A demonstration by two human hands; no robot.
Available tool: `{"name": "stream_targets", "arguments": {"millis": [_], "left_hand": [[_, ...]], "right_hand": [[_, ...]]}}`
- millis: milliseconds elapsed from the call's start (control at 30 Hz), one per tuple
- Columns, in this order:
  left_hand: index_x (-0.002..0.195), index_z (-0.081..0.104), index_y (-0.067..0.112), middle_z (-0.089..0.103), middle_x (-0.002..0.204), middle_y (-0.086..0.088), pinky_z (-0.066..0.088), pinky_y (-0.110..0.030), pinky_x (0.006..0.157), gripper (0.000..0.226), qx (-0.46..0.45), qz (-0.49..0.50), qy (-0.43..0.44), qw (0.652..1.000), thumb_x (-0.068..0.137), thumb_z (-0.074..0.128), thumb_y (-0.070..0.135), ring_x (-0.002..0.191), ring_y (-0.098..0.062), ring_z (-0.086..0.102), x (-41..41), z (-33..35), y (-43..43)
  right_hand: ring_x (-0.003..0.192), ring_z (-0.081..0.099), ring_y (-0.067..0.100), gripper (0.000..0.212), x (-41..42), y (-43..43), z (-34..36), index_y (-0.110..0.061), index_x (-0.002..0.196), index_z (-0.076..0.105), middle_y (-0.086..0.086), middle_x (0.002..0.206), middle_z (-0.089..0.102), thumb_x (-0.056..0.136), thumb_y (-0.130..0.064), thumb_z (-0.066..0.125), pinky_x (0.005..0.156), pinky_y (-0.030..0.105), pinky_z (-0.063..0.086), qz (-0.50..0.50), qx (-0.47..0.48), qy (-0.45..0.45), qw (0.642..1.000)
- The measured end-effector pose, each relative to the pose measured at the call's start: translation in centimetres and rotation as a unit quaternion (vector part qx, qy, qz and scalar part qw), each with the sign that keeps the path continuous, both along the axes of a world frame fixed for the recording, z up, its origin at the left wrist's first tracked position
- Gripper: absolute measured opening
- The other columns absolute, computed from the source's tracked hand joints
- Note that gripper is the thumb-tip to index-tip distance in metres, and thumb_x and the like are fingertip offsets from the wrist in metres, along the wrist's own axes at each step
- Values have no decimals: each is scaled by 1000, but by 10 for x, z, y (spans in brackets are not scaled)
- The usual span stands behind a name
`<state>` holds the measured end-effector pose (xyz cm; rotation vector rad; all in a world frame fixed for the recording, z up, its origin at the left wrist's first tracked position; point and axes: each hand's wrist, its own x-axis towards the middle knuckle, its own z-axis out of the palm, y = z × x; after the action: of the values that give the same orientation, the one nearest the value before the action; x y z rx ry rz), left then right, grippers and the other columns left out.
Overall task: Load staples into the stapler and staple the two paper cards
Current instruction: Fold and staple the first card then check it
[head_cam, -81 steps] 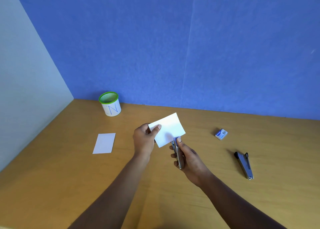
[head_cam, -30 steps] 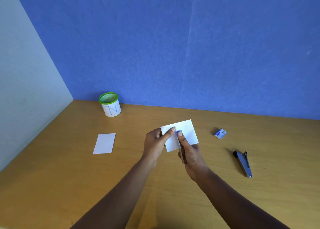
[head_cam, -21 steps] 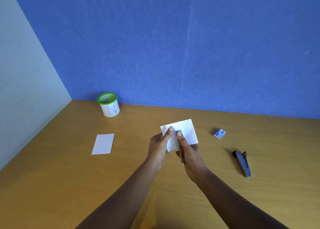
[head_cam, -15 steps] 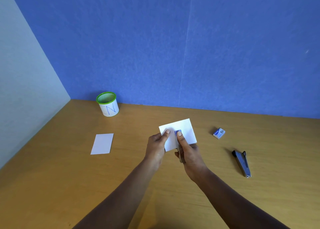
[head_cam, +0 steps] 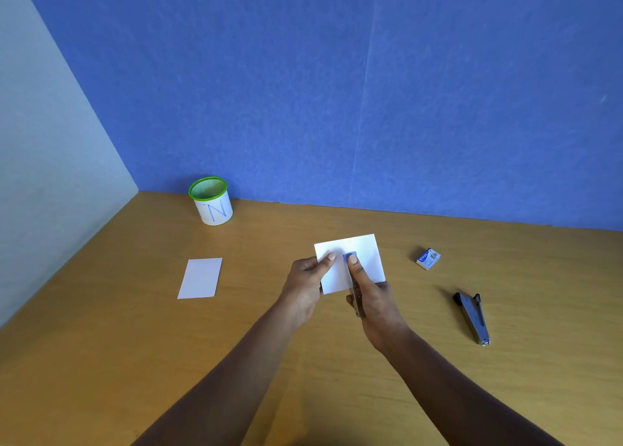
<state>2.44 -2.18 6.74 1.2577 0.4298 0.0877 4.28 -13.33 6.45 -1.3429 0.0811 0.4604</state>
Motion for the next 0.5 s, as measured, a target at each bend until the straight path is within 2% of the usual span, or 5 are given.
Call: {"name": "stream_targets", "arguments": {"millis": [167,233,300,400,500], "left_hand": [[90,69,7,70,92,-10,49,-39,89,21,-20,-4,12,1000,89,61,27,88,-25,64,-1,2,0],[91,71,12,73,90,-2,51,-36,88,24,-13,-13,10,1000,79,72,33,87,-19,67,-2,4,-4],[92,72,16,74,88,2,52,-35,86,36,-4,-11,11,1000,63,77,37,86,-16,68,-2,4,-9],[87,72,18,75,84,4,53,-35,83,45,2,6,15,1000,49,83,41,85,-16,69,-1,1,-12],[85,71,18,74,86,2,53,-38,85,30,-6,29,21,999,62,85,29,89,-19,68,-1,0,-13]], "right_hand": [[51,38,7,27,0,1,2,-16,88,68,-4,69,55,81,-42,63,50,20,30,-5,3,-4,1000],[51,37,7,25,0,2,2,-16,84,67,-1,69,53,82,-41,63,49,20,31,-12,-4,-3,1000],[50,34,8,26,1,3,1,-14,83,66,3,69,47,83,-40,63,47,18,31,-18,-14,-1,1000],[45,32,5,26,0,3,2,-14,82,66,1,65,44,83,-40,63,42,16,30,-17,-16,2,1000],[54,39,7,26,-1,3,2,-15,86,68,0,71,53,84,-40,62,50,18,33,-13,-15,4,1000]]}}
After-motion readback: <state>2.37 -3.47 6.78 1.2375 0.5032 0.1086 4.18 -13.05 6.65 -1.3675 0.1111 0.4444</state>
